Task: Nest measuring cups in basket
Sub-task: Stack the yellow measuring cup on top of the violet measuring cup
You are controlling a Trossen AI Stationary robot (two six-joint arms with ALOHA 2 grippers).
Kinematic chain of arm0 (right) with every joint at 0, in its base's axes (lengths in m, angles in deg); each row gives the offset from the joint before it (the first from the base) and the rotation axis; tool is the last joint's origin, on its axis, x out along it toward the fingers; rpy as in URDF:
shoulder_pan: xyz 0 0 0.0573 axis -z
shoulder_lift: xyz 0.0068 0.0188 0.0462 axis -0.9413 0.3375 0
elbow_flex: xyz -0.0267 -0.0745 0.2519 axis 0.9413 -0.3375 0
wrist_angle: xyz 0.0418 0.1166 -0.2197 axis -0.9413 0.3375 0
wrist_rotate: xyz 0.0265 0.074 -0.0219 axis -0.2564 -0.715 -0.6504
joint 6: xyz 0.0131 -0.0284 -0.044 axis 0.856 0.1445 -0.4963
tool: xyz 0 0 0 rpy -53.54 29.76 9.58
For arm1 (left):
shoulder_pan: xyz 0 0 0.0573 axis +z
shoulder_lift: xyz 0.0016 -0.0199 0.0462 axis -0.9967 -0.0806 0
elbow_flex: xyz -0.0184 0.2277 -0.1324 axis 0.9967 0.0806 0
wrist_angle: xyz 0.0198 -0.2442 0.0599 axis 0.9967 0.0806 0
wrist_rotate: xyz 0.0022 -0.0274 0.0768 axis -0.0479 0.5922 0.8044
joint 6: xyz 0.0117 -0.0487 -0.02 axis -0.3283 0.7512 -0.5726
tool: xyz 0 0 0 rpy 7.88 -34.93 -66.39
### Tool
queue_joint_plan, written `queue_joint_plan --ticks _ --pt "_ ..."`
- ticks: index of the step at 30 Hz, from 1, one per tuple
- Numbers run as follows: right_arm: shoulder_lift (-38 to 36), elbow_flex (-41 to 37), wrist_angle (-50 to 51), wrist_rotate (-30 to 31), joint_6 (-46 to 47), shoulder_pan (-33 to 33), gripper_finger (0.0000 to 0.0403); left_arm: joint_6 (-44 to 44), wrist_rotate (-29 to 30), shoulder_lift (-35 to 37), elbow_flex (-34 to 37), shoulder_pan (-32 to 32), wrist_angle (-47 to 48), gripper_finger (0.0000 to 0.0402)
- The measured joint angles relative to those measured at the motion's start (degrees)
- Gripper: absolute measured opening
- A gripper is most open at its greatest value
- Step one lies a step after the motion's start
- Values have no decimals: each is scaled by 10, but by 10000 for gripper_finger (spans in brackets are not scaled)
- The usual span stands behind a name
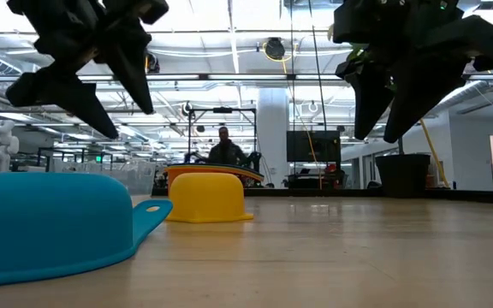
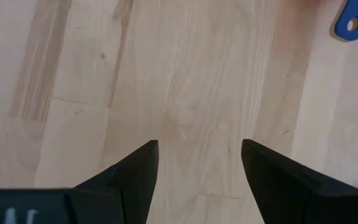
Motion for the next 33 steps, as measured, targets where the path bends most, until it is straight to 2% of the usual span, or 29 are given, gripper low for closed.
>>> queue_joint_plan --ticks 5,12,18,33 --pt "0 0 0 0 0 0 224 11 -2 -6 0 10 21 244" --pt "0 0 -2 1 -3 0 224 28 -65 -50 0 18 12 243" --pt "0 0 -5 2 -3 0 224 27 -86 -75 0 30 -9 243" --pt "0 0 -4 2 -3 0 224 47 -82 -75 0 41 -31 243"
